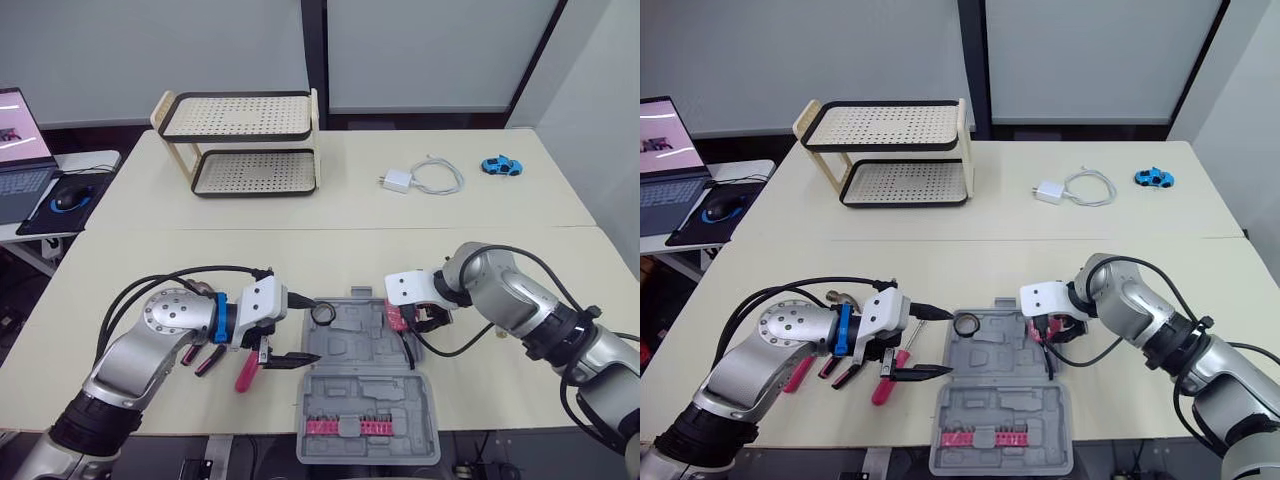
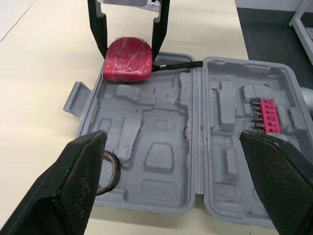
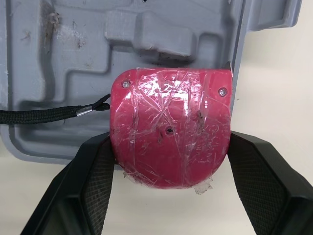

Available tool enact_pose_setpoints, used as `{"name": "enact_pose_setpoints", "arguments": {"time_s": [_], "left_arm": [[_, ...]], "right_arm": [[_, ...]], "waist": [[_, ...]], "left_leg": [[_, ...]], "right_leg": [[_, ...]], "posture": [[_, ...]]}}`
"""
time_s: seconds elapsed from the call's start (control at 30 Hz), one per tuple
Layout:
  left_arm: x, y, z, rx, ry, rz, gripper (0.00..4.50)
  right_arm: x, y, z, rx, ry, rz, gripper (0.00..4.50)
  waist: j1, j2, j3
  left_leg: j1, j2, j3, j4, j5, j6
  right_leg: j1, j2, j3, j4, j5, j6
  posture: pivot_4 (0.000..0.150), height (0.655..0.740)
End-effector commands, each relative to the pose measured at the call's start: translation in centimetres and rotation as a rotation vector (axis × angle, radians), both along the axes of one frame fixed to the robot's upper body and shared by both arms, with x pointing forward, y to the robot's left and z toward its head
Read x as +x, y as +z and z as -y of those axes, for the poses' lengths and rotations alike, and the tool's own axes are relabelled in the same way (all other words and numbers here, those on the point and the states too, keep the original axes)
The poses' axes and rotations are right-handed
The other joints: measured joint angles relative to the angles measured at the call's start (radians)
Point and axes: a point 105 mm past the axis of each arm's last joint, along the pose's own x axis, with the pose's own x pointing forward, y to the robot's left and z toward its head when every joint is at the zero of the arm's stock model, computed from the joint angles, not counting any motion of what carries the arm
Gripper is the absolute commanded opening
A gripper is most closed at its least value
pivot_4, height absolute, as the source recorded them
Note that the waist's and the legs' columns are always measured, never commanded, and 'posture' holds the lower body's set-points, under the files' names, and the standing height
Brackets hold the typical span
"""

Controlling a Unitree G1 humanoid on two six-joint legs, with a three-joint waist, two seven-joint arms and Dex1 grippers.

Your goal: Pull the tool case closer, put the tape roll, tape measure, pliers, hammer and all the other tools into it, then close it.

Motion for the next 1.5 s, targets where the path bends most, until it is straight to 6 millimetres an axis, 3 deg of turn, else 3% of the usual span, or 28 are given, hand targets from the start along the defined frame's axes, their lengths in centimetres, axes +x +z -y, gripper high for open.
{"name": "enact_pose_setpoints", "arguments": {"time_s": [0.03, 1.43, 1.5], "left_arm": [[-0.3, 0.6, 0.5, -0.01, -0.015, 0.028, 4.5], [-0.2, -0.4, 1.6, -0.029, -0.013, 0.029, 4.5], [-0.3, -0.4, 1.6, -0.031, -0.013, 0.029, 4.5]], "right_arm": [[0.4, 0.6, -0.3, 0.009, 0.009, 0.027, 3.22], [-0.2, 0.5, -1.4, -0.009, -0.018, 0.004, 3.22], [-0.3, 0.9, -1.6, 0.005, -0.013, 0.008, 3.97]], "waist": [[-0.001, 0.0, 0.0], [0.0, 0.0, 0.0], [0.0, 0.0, 0.0]], "left_leg": [[0.0, 0.0, 0.0, 0.0, 0.0, 0.0], [-0.002, 0.0, 0.001, 0.0, 0.0, -0.001], [-0.002, 0.0, 0.001, 0.0, 0.0, -0.001]], "right_leg": [[0.0, 0.0, 0.0, 0.0, 0.0, 0.0], [-0.004, 0.0, 0.0, 0.0, 0.0, 0.0], [-0.004, 0.0, 0.0, 0.001, 0.0, 0.0]], "posture": [[0.15, 0.74], [0.15, 0.74], [0.15, 0.74]]}}
